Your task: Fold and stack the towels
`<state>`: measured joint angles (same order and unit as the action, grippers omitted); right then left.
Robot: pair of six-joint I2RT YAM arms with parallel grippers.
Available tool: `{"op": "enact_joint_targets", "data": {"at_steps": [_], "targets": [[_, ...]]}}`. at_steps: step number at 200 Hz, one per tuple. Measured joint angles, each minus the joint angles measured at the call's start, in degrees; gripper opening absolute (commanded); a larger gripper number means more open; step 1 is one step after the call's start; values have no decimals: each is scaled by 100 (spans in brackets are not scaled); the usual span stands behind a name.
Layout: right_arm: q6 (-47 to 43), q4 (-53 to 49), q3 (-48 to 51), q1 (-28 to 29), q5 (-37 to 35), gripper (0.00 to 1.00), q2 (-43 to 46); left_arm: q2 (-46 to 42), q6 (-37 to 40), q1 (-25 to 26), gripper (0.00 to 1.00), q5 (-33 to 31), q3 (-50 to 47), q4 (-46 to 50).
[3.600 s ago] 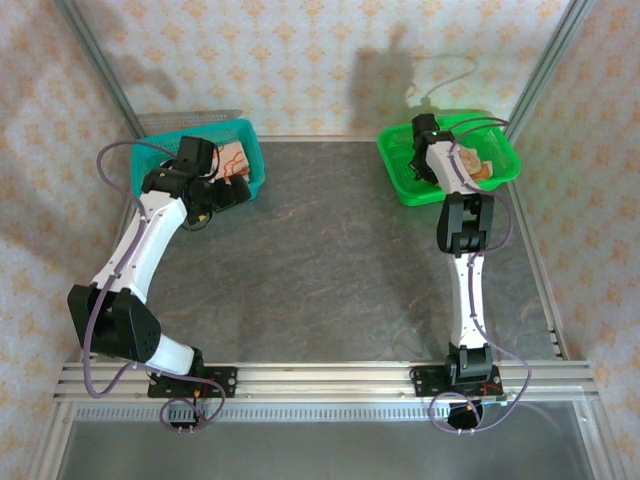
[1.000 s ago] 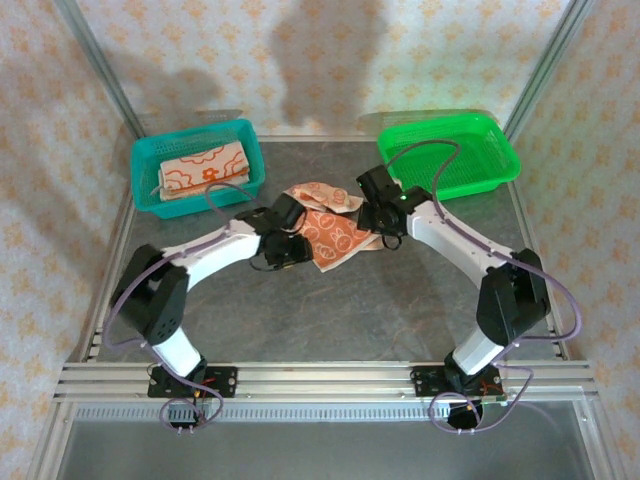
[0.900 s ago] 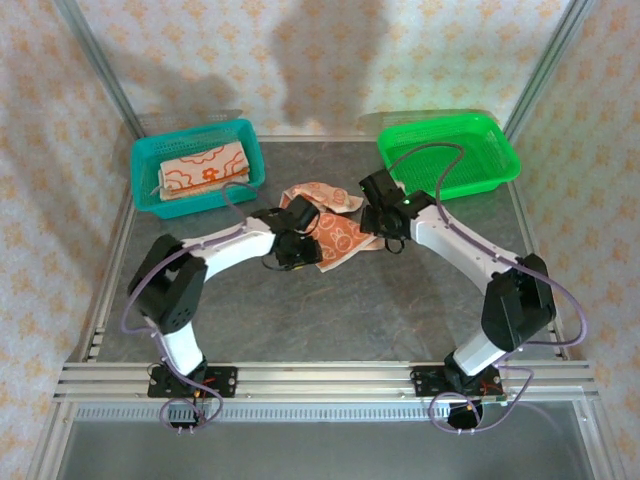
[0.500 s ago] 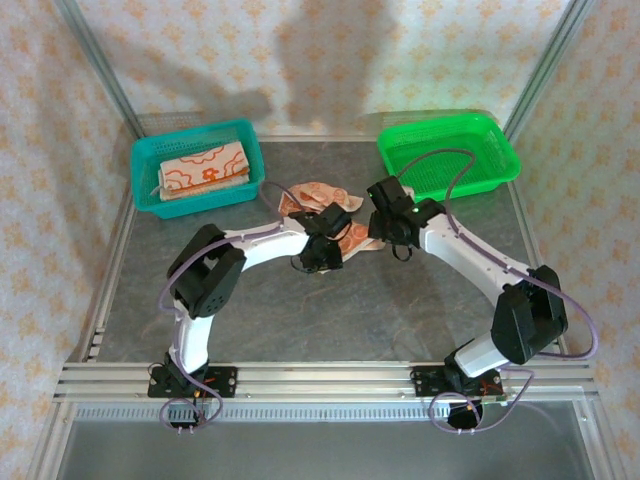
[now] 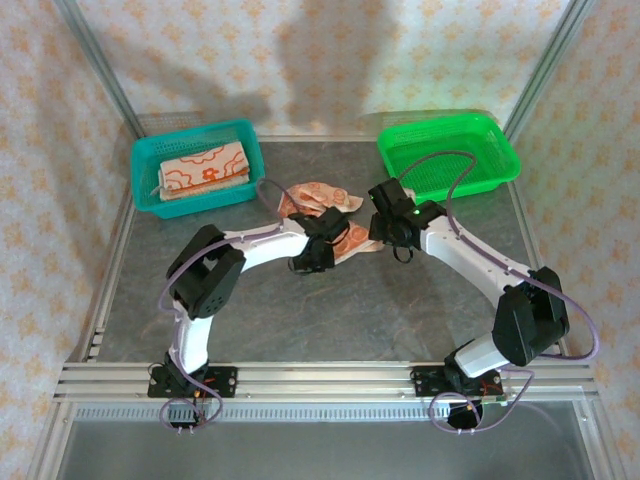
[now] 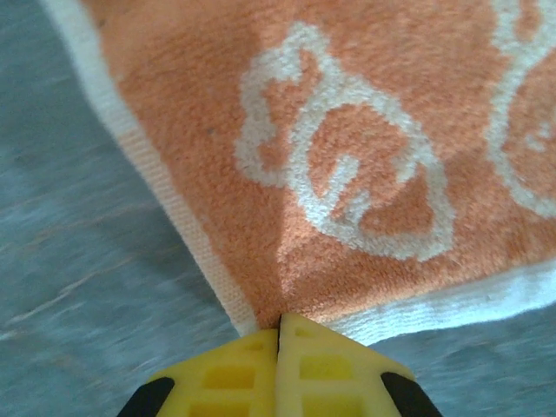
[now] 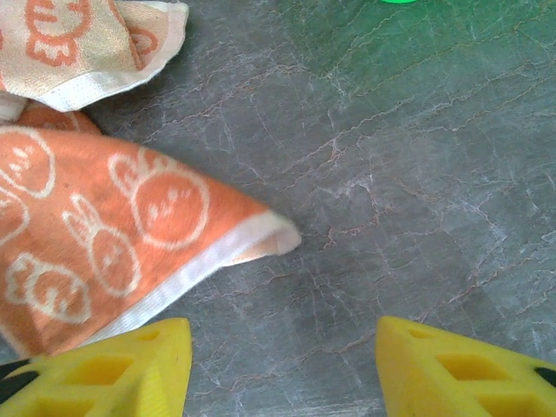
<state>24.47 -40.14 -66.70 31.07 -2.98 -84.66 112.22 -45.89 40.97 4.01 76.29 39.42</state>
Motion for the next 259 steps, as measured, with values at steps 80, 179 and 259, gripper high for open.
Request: {"op": "enact_joint_targets", "data": {"at_steps": [80, 179, 259], "targets": [[107, 260, 11, 2, 479, 57, -199, -1628, 227, -758, 8, -415, -1906, 629], [616, 730, 675, 892, 887, 47, -568, -2114, 682, -765, 45, -420, -1904, 680], [702, 988, 715, 1329, 929, 46, -1263, -1637, 743, -813, 44, -249, -2155, 85]]}}
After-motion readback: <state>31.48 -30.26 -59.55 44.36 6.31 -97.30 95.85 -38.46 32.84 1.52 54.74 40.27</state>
